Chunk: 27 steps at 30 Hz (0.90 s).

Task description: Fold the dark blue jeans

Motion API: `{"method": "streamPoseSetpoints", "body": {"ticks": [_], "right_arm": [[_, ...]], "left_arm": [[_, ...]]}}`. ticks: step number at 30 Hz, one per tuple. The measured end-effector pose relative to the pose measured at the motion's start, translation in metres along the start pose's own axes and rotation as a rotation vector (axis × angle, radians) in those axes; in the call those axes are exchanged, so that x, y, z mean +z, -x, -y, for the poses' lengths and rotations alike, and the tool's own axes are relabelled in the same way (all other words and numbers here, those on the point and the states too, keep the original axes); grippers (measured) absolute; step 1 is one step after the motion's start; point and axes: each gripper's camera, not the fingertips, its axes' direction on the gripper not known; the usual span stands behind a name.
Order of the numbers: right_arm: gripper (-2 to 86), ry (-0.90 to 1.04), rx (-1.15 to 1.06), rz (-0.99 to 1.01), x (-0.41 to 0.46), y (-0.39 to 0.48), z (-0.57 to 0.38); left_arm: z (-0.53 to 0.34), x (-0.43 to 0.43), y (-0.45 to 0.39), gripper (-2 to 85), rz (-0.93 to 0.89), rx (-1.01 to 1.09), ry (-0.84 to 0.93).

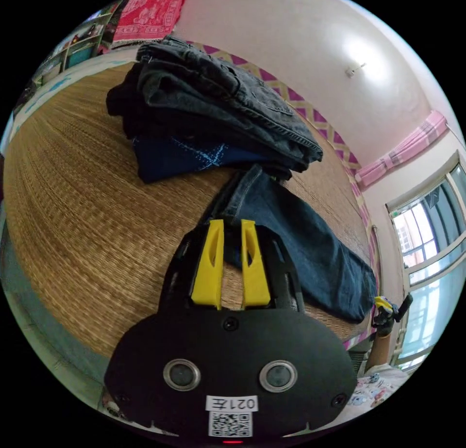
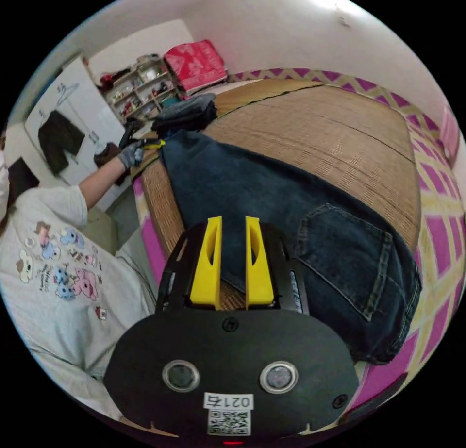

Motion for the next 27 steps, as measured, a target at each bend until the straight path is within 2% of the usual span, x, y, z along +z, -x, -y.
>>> {"method": "streamPoseSetpoints", "body": {"ticks": [5,9,11,15,18,20,27], "right_arm": [[8.9,0.095,-0.239,-0.011,0.041,0.063,-0.005],[4.7,0.235,-0.339,-0.179,0.084,0.093,-0.019],[2.2,0.206,-0.35,-0.249,0.088,0.098,-0.026],[0.0,0.137,-0.311,-0.251,0.067,0.108,-0.039],[0.3,0.168,-0.298,-0.233,0.093,0.105,-0.056],[1.1,0.124,-0.28,-0.242,0.09,0.105,-0.063],[5.5,0.0,-0.059,-0.129,0.048,0.074,-0.099]], "left_arm": [[-0.001,-0.013,-0.008,-0.8,-0.056,0.04,-0.061],[-0.004,-0.001,-0.004,-0.9,-0.023,0.047,-0.029],[-0.006,0.011,0.004,-0.9,-0.025,0.024,-0.002],[-0.012,0.013,0.007,-0.9,-0.072,0.036,-0.043],[-0.015,0.038,0.019,-0.9,-0.091,-0.009,-0.018],[-0.015,0.043,0.025,-0.8,-0.142,-0.027,-0.026],[-0.021,0.052,0.027,2.1,-0.197,-0.041,-0.064]]}}
